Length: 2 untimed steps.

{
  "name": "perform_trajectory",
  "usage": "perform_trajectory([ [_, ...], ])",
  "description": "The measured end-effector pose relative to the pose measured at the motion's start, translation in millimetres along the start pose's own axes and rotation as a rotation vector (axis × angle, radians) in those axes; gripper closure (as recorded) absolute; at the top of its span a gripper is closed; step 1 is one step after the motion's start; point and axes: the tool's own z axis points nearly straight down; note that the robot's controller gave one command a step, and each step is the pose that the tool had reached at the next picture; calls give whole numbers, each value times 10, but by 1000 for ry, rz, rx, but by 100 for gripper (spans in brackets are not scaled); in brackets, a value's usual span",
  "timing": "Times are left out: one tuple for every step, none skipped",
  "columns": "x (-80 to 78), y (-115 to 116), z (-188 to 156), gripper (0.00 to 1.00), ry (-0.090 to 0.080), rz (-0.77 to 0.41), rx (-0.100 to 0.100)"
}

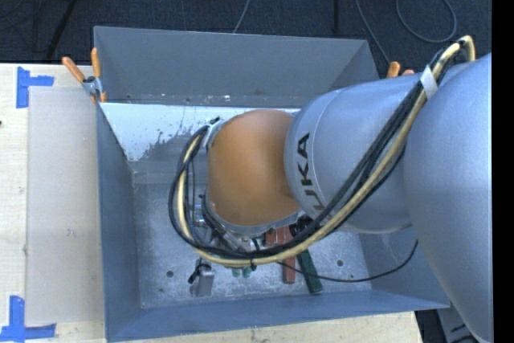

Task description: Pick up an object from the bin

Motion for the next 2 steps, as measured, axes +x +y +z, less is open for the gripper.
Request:
perform_trajectory([
  [-822,-363,807,0,-2,-374,2],
  [-1074,-1228,396,0,-8,-398,4],
])
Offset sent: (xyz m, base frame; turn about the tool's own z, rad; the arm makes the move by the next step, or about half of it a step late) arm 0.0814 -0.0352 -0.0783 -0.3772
